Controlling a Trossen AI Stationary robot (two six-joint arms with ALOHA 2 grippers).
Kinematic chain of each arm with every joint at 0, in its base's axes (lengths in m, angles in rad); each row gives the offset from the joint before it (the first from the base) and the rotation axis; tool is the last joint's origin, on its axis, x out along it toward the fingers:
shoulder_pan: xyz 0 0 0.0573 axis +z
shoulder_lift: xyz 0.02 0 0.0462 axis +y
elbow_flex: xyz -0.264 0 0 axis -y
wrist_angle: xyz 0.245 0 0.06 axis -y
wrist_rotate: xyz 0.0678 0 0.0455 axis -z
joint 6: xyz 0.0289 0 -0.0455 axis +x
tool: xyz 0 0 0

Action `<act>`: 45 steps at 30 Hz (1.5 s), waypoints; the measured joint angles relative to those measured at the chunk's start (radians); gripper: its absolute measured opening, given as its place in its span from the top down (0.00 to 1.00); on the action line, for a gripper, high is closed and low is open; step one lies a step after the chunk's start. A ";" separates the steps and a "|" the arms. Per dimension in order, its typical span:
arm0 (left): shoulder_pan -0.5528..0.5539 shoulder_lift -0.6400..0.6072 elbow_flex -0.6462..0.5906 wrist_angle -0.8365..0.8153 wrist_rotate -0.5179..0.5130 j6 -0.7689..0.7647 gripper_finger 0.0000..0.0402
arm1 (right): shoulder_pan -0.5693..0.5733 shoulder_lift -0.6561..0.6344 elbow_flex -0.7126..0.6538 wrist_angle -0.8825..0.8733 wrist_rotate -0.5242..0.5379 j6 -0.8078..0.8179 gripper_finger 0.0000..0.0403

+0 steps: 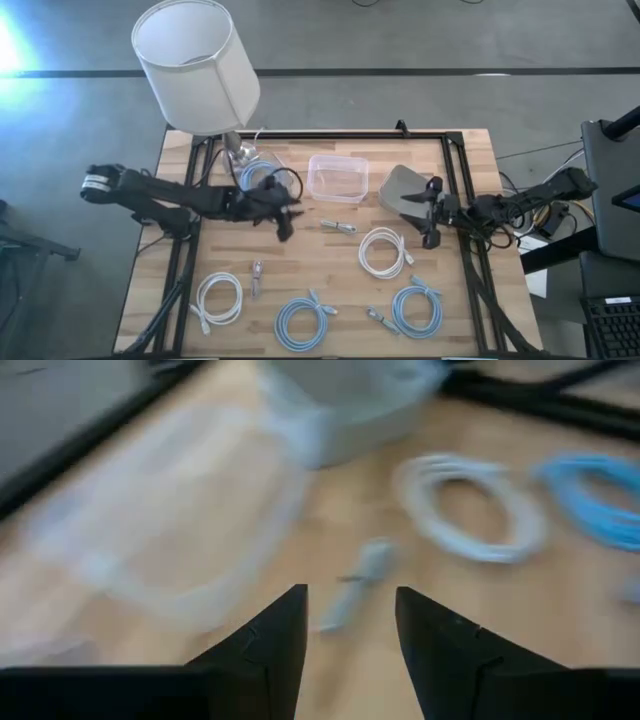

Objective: Pick & Place USB Port
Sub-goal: Put the left blue HDMI cable into the left transparent bin

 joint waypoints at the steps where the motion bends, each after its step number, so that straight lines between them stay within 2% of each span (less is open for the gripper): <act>1: -0.015 0.004 0.000 0.028 0.030 0.019 0.61 | 0.000 0.025 0.025 -0.012 -0.014 0.019 0.42; 4: -0.066 0.021 0.000 0.090 0.100 0.107 0.61 | 0.000 0.129 0.109 -0.072 -0.072 0.052 0.42; 8: -0.136 0.059 0.000 0.099 0.108 0.151 0.61 | 0.000 0.319 0.235 -0.168 -0.099 0.055 0.42; 13: -0.229 0.128 0.001 0.103 0.110 0.092 0.61 | 0.000 0.538 0.389 -0.330 -0.099 0.045 0.42; 16: -0.284 0.183 0.001 0.166 0.110 0.069 0.61 | 0.000 0.647 0.471 -0.401 -0.098 0.047 0.42; 20: -0.341 0.265 0.003 0.258 0.135 0.016 0.61 | 0.000 0.764 0.563 -0.459 -0.098 0.047 0.42; 24: -0.374 0.338 0.021 0.284 0.171 -0.068 0.61 | 0.000 0.852 0.631 -0.505 -0.098 0.060 0.42; 33: -0.412 0.485 0.047 0.302 0.252 -0.194 0.61 | 0.000 0.962 0.687 -0.572 -0.099 0.061 0.42; 45: -0.418 0.596 0.072 0.310 0.256 -0.275 0.61 | 0.000 0.915 0.690 -0.569 -0.098 -0.037 0.42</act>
